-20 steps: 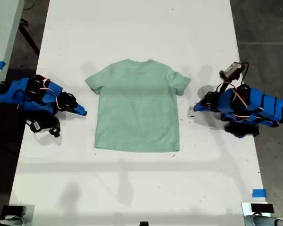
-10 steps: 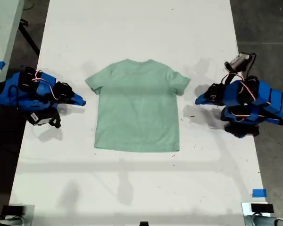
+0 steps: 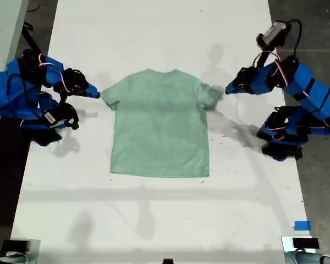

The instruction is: Fold t-shirt

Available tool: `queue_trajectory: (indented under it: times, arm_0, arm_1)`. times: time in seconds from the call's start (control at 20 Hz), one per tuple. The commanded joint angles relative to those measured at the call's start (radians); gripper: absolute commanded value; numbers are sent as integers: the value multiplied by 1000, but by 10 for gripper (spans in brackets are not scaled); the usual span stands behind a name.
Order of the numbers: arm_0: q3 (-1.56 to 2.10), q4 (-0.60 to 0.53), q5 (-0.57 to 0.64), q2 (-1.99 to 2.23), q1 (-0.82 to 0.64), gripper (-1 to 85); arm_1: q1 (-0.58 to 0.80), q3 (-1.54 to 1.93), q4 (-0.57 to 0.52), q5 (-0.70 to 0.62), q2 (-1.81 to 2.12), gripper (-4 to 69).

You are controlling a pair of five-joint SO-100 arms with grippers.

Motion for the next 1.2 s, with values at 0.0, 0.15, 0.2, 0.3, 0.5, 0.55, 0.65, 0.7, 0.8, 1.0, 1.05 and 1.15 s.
queue_trajectory:
  times: [0.0, 0.15, 0.2, 0.3, 0.5, 0.55, 0.65, 0.7, 0.8, 1.0, 1.05, 1.15]
  arm_0:
    - [-184, 43, 64, -141, -83, 0]
    - [-268, 64, 103, -227, -120, 0]
    - [-272, 64, 104, -236, -123, 0]
    - [-268, 67, 106, -242, -124, 1]
    - [-264, 72, 109, -244, -124, 31]
    - [-262, 72, 109, -244, -124, 33]
    - [-259, 72, 109, -244, -123, 33]
    - [-256, 74, 109, -244, -121, 33]
    - [-249, 74, 109, -244, -118, 34]
    - [-236, 72, 109, -245, -117, 34]
    - [-236, 72, 109, -245, -117, 34]
    - [-236, 71, 110, -250, -118, 34]
  arm_1:
    - [83, -212, 61, -103, -124, -9]
    - [150, -337, 107, -207, -244, -10]
    - [164, -360, 114, -242, -270, -10]
    - [181, -396, 126, -325, -304, 114]
    - [227, -413, 124, -471, -321, 250]
    - [245, -411, 118, -499, -321, 259]
    - [284, -379, 78, -574, -321, 273]
    - [305, -342, 43, -606, -321, 270]
    - [342, -236, -48, -640, -327, 268]
    - [365, -31, -247, -676, -379, 272]
    - [365, 0, -287, -678, -396, 273]
    - [360, 48, -356, -687, -428, 273]
